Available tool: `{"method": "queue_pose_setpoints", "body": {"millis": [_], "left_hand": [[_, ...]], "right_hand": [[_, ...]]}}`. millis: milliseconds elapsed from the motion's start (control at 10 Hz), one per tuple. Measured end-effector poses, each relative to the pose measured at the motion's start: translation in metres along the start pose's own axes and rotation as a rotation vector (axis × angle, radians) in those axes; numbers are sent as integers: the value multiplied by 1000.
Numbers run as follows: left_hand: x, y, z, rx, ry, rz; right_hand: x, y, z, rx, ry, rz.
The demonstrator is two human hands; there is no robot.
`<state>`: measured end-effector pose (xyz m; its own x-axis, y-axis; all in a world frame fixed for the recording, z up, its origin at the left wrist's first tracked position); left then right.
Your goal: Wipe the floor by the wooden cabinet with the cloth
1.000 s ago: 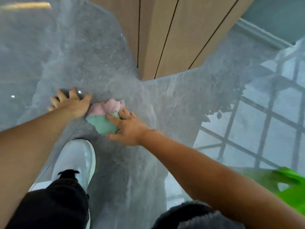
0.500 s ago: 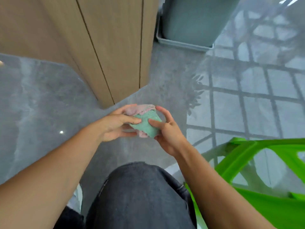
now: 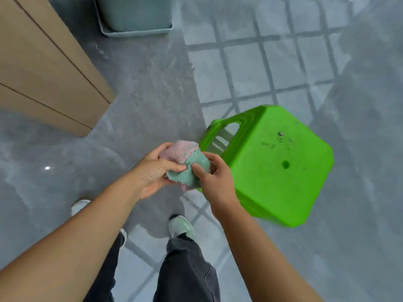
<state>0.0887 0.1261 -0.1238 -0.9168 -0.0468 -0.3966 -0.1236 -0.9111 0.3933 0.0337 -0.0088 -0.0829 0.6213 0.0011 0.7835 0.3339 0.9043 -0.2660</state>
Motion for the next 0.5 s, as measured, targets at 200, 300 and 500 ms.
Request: {"method": "queue_pose_setpoints", "body": {"millis": [200,300,500], "left_hand": [[21,145,23,-24,-12,-222],[41,177,-6,-130,53,-371],[49,171,-12,-191,110,-588]], "right_hand": [[12,-145,33,-172,-49,255],[-17,-172,16,-155,-32,359],[-47,-180,2,-77,45,335]]}}
Point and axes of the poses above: each hand's wrist, its own z-axis away from the middle knuckle, its own y-axis out of the palm, x = y × z, the point moved 4 cm from there along -z, towards the middle knuckle, and after that the axes turned 5 degrees about -y, right-handed, at the moved point
